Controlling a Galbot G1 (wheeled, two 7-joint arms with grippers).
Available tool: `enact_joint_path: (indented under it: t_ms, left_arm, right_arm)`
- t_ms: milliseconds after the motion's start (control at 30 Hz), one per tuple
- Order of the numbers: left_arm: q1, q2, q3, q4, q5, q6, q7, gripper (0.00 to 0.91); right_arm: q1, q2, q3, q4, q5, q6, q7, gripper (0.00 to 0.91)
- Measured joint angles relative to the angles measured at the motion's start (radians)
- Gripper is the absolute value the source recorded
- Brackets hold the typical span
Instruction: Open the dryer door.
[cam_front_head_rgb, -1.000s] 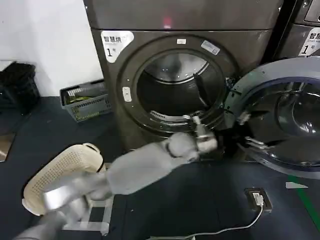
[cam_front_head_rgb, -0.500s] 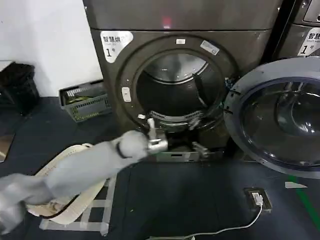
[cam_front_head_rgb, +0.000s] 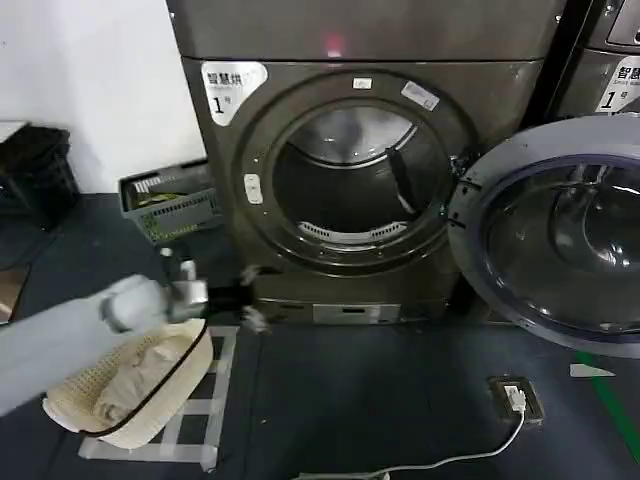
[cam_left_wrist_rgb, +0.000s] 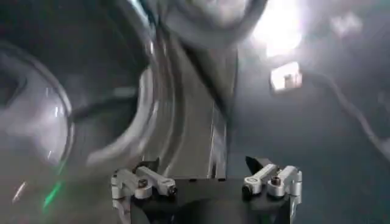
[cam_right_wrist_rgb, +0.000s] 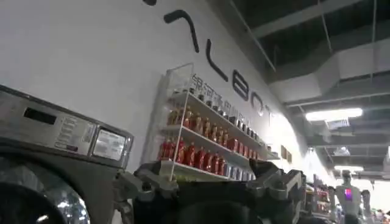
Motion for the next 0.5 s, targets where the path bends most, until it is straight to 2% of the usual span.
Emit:
enact_joint_path:
  t_ms: [267,500]
  left_arm:
    - [-0.036,0.161,0.063,0.031,0.126,0.065,0.028,0.907]
    - [0.045,0.272,0.012,0.075,0.200,0.097,0.074,0.907]
  right_arm:
    - [-0.008,-0.002,0.018,-0.002,-0.004,0.001,0.000,0.907]
    - [0.007,0.001,0.007,0.001,-0.019,0.003,0.001,0.907]
